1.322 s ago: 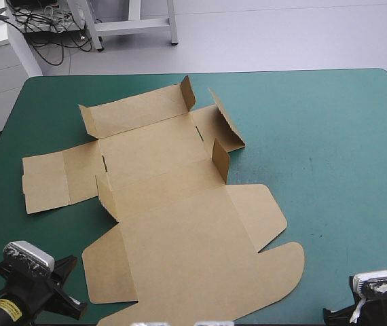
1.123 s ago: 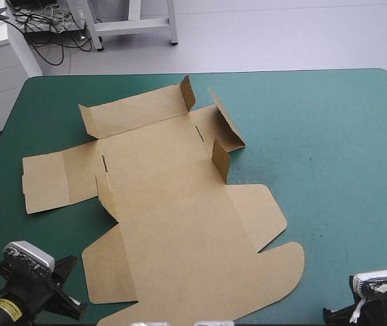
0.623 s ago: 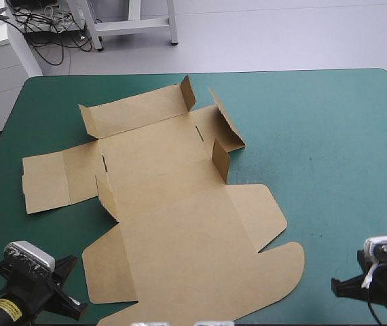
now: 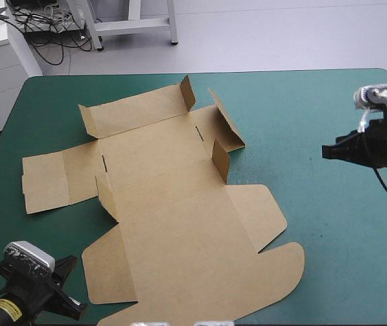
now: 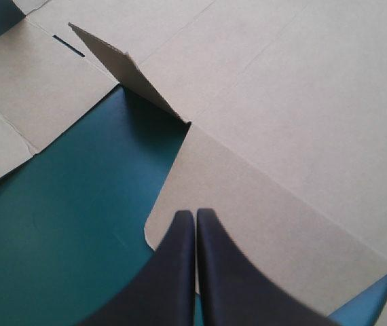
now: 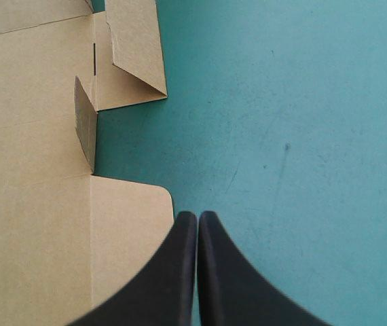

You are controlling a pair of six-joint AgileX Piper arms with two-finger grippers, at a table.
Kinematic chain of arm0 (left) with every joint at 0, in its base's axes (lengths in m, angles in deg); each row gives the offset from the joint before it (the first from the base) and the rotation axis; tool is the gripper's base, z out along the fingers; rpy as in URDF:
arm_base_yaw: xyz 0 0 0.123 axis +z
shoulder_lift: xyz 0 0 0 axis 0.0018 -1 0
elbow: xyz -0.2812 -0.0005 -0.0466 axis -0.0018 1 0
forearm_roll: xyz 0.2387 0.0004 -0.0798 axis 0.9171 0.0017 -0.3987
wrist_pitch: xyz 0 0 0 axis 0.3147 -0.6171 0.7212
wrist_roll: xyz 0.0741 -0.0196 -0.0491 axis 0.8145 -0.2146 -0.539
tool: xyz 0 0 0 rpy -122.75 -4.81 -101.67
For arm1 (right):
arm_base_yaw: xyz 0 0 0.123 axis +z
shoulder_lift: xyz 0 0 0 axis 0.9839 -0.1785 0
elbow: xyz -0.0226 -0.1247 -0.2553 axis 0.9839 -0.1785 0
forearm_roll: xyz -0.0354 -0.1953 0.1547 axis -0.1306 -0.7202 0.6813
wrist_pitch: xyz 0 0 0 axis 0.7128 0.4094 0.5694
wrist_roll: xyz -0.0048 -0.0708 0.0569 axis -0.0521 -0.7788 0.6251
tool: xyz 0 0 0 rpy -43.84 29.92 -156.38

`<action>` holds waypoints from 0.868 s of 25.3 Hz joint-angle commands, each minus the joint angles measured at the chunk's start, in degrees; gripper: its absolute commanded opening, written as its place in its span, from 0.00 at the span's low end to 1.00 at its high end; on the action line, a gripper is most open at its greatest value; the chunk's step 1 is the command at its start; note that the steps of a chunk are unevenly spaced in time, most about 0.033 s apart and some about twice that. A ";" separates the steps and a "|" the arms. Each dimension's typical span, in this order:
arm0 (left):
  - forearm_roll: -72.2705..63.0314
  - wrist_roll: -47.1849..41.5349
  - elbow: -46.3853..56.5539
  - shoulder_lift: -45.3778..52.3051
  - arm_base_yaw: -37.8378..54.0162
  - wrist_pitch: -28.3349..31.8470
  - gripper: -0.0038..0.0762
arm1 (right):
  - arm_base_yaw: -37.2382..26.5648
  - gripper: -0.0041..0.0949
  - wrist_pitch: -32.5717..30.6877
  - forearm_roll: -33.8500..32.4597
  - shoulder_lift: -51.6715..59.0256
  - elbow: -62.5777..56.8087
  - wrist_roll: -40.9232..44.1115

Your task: Fold the box

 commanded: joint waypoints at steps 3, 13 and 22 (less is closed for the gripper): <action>-0.30 -0.07 -1.33 -0.62 0.00 3.48 0.04 | 8.48 0.05 0.08 -6.10 -8.02 11.73 5.22; -0.30 -0.07 -1.33 -0.62 0.00 3.48 0.04 | 22.09 0.04 -2.04 -11.04 -26.85 28.98 9.17; -0.30 -0.07 -1.33 -0.62 0.00 3.48 0.04 | 28.72 0.29 -3.66 -11.04 -39.09 33.61 10.99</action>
